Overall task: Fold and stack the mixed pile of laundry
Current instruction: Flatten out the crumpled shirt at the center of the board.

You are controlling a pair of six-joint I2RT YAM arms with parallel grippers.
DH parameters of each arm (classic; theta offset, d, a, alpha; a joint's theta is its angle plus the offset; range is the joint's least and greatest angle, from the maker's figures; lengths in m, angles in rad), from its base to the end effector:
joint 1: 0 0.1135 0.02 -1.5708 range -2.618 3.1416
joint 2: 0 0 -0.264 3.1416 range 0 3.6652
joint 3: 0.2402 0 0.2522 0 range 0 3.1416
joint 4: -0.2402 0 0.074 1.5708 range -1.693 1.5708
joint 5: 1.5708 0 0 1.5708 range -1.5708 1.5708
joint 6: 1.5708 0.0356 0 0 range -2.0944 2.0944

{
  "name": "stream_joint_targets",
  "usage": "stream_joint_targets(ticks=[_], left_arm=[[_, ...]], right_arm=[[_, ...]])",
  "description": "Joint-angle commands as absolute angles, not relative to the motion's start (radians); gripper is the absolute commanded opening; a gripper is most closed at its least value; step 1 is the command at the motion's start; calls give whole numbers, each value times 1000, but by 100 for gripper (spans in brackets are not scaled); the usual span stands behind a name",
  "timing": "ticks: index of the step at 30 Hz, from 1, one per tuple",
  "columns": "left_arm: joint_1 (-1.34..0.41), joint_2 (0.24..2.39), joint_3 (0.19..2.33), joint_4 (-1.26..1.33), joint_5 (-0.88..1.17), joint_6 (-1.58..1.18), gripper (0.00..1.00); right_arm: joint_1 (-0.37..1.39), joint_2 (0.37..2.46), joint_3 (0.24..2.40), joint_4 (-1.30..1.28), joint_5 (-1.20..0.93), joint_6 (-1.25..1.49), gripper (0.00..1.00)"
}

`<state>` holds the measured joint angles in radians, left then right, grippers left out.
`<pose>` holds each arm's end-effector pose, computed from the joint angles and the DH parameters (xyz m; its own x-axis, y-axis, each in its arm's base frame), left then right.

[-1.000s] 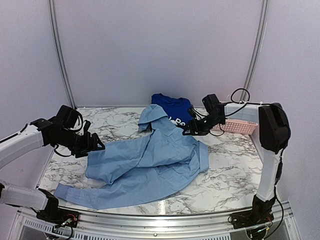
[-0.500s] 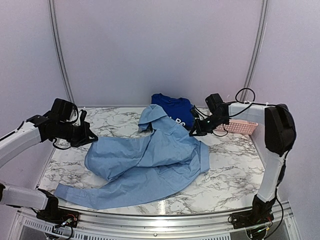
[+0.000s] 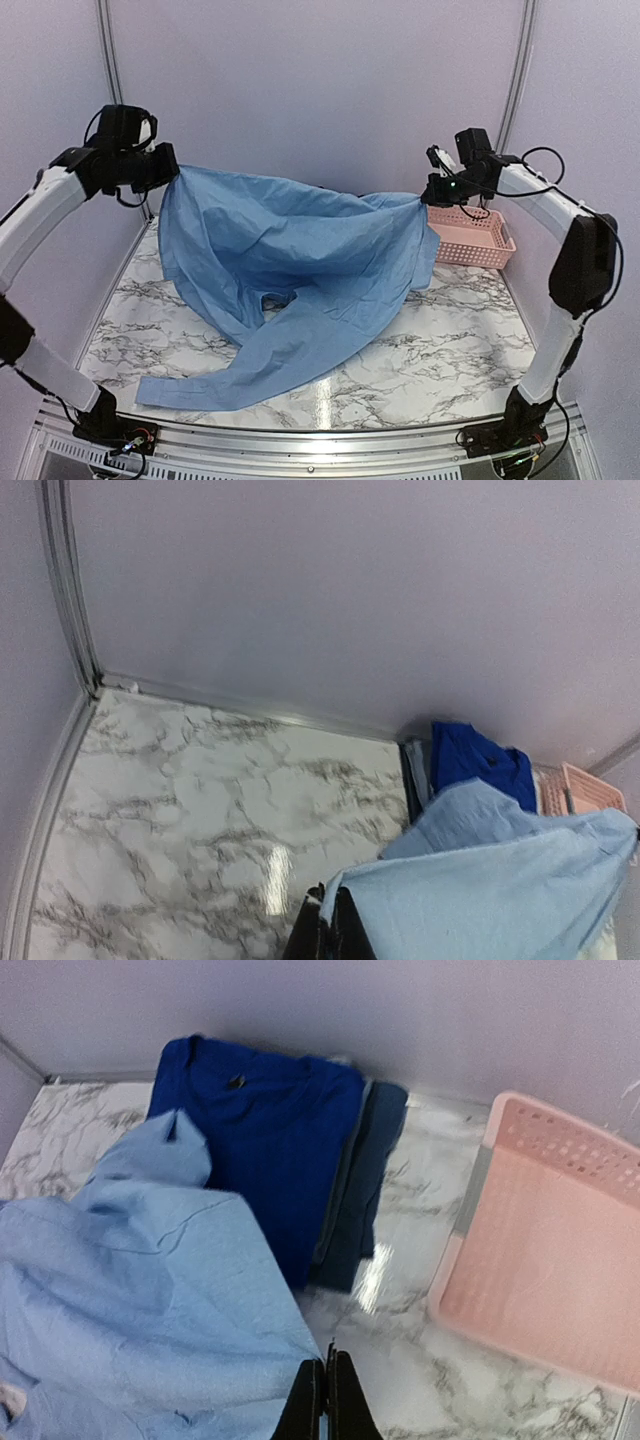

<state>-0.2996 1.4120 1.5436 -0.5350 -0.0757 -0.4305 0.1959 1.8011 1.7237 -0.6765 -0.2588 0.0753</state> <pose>0.3007 -0.0901 0.4228 -0.4359 -0.3009 -0.8482 0.0505 0.9328 -0.3568 0.3986 0.0884 0.3372 -0.6974 -0.0642 -0.7138 -0.3196 0.9193 0.2295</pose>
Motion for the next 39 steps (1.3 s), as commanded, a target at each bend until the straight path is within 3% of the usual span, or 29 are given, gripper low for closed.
stream_joint_targets(ticks=[1,2,3,4,5,6,8,12,18,22,30,32,34,39], left_arm=[[-255,1754,1836,-520,-316,-326,0],[-244,1836,1938,-544,-317,-324,2],[-238,1912,2048,-590,-329,-324,18],[-235,1980,2158,-669,-343,-317,46],[-235,2023,2241,-728,-346,-316,82],[-236,2032,2271,-761,-334,-317,97],[-237,1955,2150,-765,-289,-341,99],[-278,1696,1709,-728,-227,-390,99],[-375,1430,1235,-681,-76,-483,95],[-454,1405,1073,-640,-54,-572,94],[-483,1525,1015,-572,-64,-644,94],[-483,1558,1021,-574,-79,-643,91],[-478,1578,1011,-575,-82,-654,80],[-472,1572,942,-490,-14,-676,72]], right_arm=[[184,2032,2036,-744,-55,83,0],[183,2082,2115,-777,-22,87,1],[184,2130,2199,-830,22,91,33],[185,2178,2300,-900,73,97,53],[184,2209,2374,-984,108,109,69],[185,2210,2401,-1041,119,112,77],[193,2109,2250,-1029,62,113,78],[255,1737,1662,-745,-206,154,74],[412,1612,1303,-615,-395,202,68],[484,1699,1256,-551,-391,199,68],[592,1889,1339,-518,-344,178,67],[599,1914,1331,-522,-334,183,66],[603,1921,1305,-529,-326,191,65],[603,1900,1201,-516,-330,211,65]])
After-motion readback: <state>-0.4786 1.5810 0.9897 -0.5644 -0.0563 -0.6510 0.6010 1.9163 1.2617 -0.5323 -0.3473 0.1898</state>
